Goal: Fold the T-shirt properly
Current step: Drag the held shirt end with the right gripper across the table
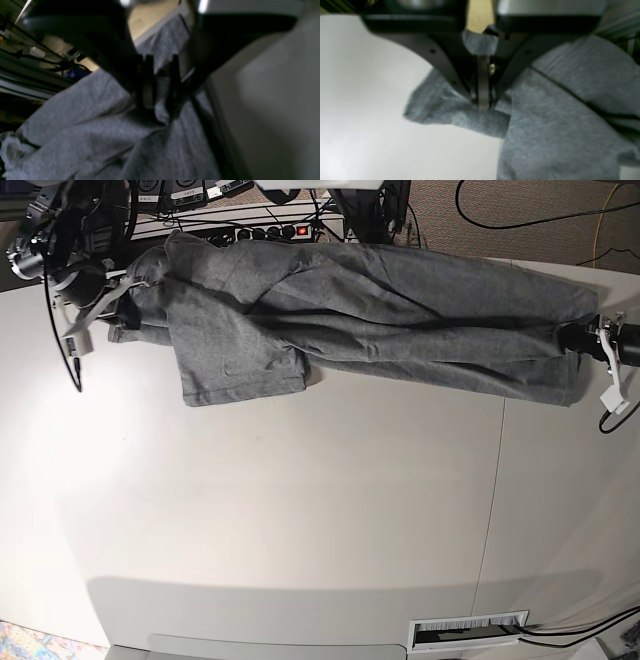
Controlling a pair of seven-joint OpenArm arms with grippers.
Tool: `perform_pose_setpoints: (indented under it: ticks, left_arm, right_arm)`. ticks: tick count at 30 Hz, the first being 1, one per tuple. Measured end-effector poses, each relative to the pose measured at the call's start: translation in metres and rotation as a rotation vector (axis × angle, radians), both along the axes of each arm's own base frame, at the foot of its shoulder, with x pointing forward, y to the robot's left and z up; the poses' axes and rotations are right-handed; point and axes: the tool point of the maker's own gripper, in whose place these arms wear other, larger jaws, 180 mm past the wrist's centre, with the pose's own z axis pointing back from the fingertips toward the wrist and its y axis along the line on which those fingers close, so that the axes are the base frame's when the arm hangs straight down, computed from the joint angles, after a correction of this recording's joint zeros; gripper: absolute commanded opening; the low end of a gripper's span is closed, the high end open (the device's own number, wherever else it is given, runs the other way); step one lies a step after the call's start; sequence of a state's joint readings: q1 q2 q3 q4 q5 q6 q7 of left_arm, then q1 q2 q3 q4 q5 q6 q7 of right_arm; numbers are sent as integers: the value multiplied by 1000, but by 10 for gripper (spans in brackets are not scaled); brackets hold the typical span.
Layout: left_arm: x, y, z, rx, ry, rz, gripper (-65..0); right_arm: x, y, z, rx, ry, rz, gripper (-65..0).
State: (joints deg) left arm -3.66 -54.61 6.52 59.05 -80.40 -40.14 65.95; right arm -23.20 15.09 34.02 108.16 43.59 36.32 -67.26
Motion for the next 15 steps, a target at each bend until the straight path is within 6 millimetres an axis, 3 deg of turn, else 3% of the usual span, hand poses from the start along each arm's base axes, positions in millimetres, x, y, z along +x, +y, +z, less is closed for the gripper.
perform_pose_setpoints:
  ticks: [6,15]
  left_arm:
    - [0,0,0,0,-1,-1,-551]
    - [0,0,0,0,-1,-2,-551]
  right_arm:
    - [5,15,-31,-101,21,82,-650]
    - [22,34,-41,-248,-39,210,-650]
